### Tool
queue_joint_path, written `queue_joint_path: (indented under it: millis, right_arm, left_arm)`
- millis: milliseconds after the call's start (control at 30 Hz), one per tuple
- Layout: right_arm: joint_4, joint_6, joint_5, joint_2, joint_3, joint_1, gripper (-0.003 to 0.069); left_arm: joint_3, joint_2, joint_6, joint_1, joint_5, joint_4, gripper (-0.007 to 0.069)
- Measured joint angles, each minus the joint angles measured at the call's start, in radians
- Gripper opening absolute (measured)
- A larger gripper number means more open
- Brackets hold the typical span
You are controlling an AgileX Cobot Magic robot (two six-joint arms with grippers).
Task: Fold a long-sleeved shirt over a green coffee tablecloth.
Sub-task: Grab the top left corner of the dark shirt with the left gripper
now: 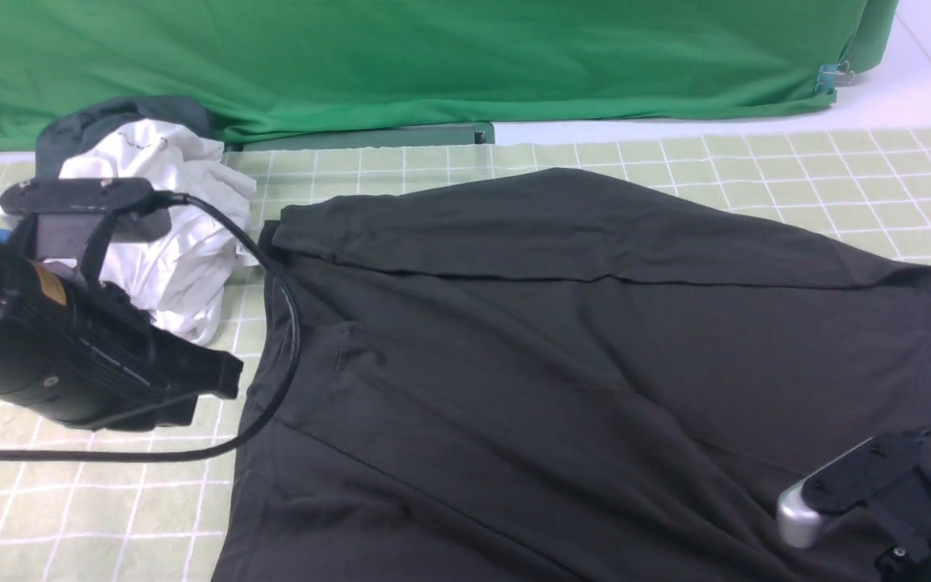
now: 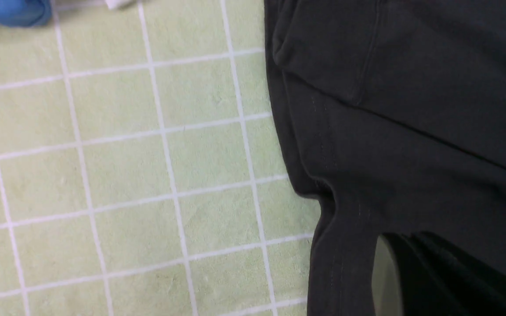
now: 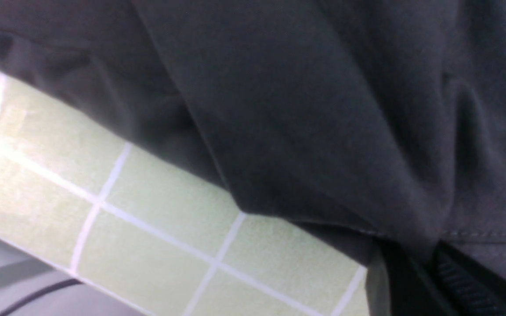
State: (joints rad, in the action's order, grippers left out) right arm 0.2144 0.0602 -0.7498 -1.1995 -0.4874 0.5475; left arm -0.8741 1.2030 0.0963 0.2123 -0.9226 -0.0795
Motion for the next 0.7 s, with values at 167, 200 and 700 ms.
queue_joint_path:
  millis: [167,200,700]
  right_arm:
    - [0.000,-0.053,-0.048,0.060,0.000,0.000,0.0202]
    - [0.000,-0.060,-0.064,0.064,0.000,0.000,0.0262]
    - [0.001,-0.068,-0.222,0.250,-0.120,0.000,0.0444]
  left_arm:
    - [-0.008,-0.004,0.031,0.000,0.014,0.000,0.0011]
    - [-0.023,0.003,0.045,0.000,0.011,0.001,0.0011]
    - [-0.512,0.503,0.089,-0.001,0.044,0.008,0.0022]
